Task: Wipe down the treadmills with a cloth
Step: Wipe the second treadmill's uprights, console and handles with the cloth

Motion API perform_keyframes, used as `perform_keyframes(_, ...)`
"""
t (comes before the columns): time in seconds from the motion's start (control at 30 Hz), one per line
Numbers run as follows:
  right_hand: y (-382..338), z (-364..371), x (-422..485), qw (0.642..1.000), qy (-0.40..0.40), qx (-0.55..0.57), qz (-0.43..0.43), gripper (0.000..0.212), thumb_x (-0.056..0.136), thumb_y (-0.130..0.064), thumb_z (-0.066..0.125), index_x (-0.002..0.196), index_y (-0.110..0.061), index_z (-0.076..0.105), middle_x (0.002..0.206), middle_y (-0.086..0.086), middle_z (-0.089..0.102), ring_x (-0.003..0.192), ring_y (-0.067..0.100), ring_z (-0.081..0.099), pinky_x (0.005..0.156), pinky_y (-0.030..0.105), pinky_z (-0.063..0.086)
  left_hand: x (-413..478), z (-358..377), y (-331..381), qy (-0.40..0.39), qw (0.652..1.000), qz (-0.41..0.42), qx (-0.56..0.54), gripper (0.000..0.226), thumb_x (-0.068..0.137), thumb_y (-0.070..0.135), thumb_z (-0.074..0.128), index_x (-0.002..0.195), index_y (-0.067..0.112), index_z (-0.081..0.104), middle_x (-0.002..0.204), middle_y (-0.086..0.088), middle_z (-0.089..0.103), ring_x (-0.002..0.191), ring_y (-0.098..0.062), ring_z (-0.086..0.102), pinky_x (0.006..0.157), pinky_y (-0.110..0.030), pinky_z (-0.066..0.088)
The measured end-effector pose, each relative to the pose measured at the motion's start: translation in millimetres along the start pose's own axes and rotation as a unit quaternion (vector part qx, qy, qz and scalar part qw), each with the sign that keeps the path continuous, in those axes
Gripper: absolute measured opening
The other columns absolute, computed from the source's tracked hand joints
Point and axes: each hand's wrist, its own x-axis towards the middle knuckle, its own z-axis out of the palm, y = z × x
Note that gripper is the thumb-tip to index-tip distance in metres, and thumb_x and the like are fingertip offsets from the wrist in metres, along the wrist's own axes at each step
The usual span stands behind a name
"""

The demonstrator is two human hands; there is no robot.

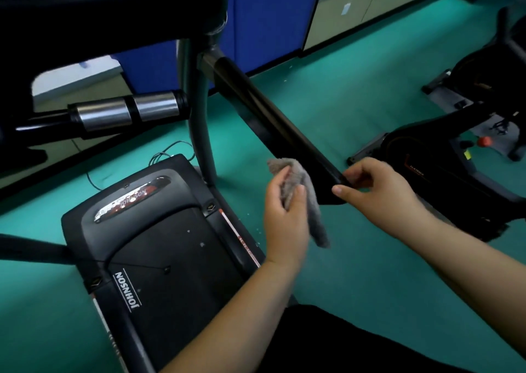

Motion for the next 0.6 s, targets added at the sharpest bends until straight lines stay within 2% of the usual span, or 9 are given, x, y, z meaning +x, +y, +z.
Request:
perform_keyframes(0.03,-4,0,-4,0.999,0.032,-0.002,-0.034,0.026,0.076,-0.025,0.078,0.096,-0.021,0.062,0.096,-0.001,0.054,0.083,0.012,0.057,0.078,0.028,0.048,1,-12,10,0.017,1.0,0.0,0.012,0.028,0.093,0.019,0.059,0.117,0.032,0.054,0.118,0.011,0.058,0.103,0.014,0.053,0.093,-0.012,0.041)
perform_keyframes(0.13,-27,3,-23,0.981,0.084,0.093,-0.147,0.031,0.08,-0.012,0.073,0.106,-0.025,0.063,0.1,-0.003,0.051,0.085,0.011,0.059,0.076,0.024,0.051,-2,-39,37,0.065,0.997,0.016,0.043,0.028,0.079,0.045,0.064,0.104,0.035,0.058,0.108,0.005,0.065,0.099,-0.01,0.063,0.093,-0.04,0.051)
perform_keyframes(0.17,-35,6,-30,0.972,0.066,0.141,-0.176,0.031,0.082,-0.016,0.07,0.111,-0.026,0.063,0.102,-0.004,0.054,0.089,0.01,0.06,0.077,0.02,0.05,-6,-44,47,0.078,0.996,0.015,0.045,0.033,0.074,0.052,0.063,0.102,0.034,0.058,0.107,0.002,0.066,0.1,-0.015,0.064,0.092,-0.045,0.051)
perform_keyframes(0.23,-49,13,-42,0.953,-0.007,0.198,-0.229,0.04,0.088,-0.031,0.06,0.126,-0.022,0.058,0.118,-0.003,0.057,0.11,0.01,0.058,0.092,0.018,0.046,-15,-48,66,0.084,0.996,-0.019,0.008,0.044,0.071,0.06,0.061,0.101,0.028,0.059,0.108,-0.004,0.067,0.103,-0.02,0.063,0.096,-0.048,0.049)
perform_keyframes(0.3,-57,20,-50,0.933,-0.072,0.201,-0.288,0.054,0.091,-0.042,0.052,0.138,-0.017,0.047,0.136,0.004,0.05,0.131,0.01,0.043,0.11,0.024,0.033,-25,-43,84,0.037,0.99,-0.09,-0.101,0.049,0.082,0.057,0.058,0.11,0.018,0.063,0.114,-0.012,0.068,0.109,-0.025,0.063,0.099,-0.048,0.047)
perform_keyframes(0.37,-59,23,-49,0.922,-0.101,0.219,-0.303,0.059,0.091,-0.046,0.051,0.142,-0.018,0.041,0.142,0.002,0.045,0.136,0.008,0.037,0.114,0.028,0.029,-31,-38,101,-0.04,0.973,-0.143,-0.179,0.057,0.091,0.054,0.045,0.119,0.007,0.061,0.118,-0.016,0.066,0.109,-0.025,0.064,0.097,-0.043,0.049)
perform_keyframes(0.43,-58,21,-40,0.924,-0.08,0.25,-0.277,0.052,0.089,-0.04,0.055,0.138,-0.027,0.043,0.135,-0.006,0.049,0.126,0.004,0.045,0.108,0.027,0.038,-31,-37,113,-0.115,0.975,-0.133,-0.138,0.07,0.085,0.06,0.036,0.122,0.005,0.059,0.118,-0.016,0.067,0.11,-0.025,0.064,0.095,-0.042,0.051)
perform_keyframes(0.5,-56,15,-26,0.918,-0.049,0.303,-0.252,0.04,0.087,-0.03,0.057,0.125,-0.038,0.048,0.119,-0.012,0.056,0.109,0.001,0.054,0.094,0.023,0.046,-23,-32,118,-0.134,0.988,-0.082,0.002,0.07,0.085,0.064,0.031,0.12,0.012,0.063,0.113,-0.01,0.07,0.107,-0.024,0.065,0.09,-0.045,0.053)
perform_keyframes(0.6,-44,2,6,0.879,-0.048,0.388,-0.274,0.032,0.092,-0.013,0.057,0.112,-0.038,0.052,0.101,-0.02,0.061,0.09,-0.006,0.058,0.075,0.007,0.043,-2,-13,117,-0.045,0.992,0.001,0.116,0.043,0.098,0.047,0.038,0.105,0.02,0.07,0.096,-0.001,0.073,0.09,-0.019,0.069,0.071,-0.039,0.054)
